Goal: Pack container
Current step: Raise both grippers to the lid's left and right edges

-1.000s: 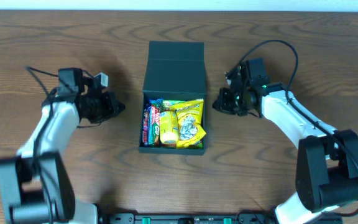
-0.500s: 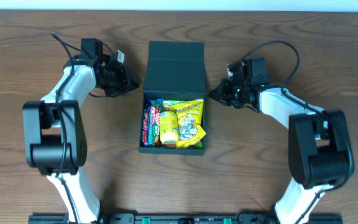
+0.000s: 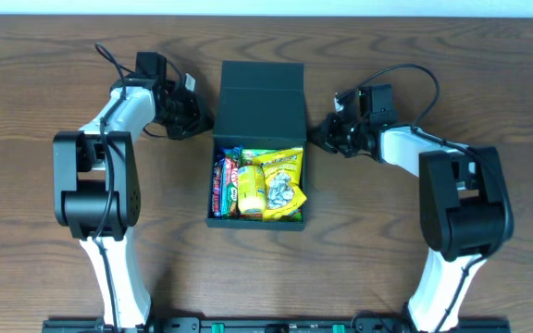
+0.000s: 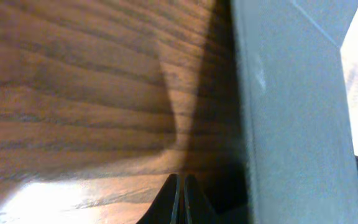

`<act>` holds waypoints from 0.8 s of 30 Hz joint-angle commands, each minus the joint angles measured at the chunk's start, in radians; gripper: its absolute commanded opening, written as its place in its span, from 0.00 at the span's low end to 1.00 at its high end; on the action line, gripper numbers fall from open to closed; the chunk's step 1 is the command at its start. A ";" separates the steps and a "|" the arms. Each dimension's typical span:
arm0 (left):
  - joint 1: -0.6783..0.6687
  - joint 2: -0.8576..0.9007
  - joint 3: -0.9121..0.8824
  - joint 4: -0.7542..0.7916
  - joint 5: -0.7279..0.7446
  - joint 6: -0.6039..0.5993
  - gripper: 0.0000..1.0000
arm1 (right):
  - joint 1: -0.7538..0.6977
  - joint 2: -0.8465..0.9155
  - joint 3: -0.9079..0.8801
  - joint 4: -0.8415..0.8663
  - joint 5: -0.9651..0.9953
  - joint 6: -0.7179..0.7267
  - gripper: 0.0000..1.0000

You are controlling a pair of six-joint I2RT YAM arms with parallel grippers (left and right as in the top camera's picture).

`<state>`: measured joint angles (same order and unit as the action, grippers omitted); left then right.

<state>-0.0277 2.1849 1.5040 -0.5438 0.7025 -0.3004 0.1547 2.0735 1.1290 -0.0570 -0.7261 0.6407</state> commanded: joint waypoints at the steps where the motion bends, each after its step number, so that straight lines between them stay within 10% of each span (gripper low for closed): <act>1: -0.011 0.014 0.027 0.029 0.054 -0.031 0.06 | 0.002 0.020 0.032 0.019 -0.063 0.021 0.01; 14: -0.011 0.014 0.110 0.058 0.257 0.045 0.06 | -0.028 0.019 0.036 0.380 -0.419 -0.006 0.01; 24: -0.010 -0.027 0.278 -0.254 0.255 0.305 0.06 | -0.044 -0.051 0.036 0.413 -0.505 -0.014 0.01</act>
<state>-0.0292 2.1849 1.7351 -0.7574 0.9188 -0.1146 0.1089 2.0827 1.1458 0.3527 -1.1584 0.6426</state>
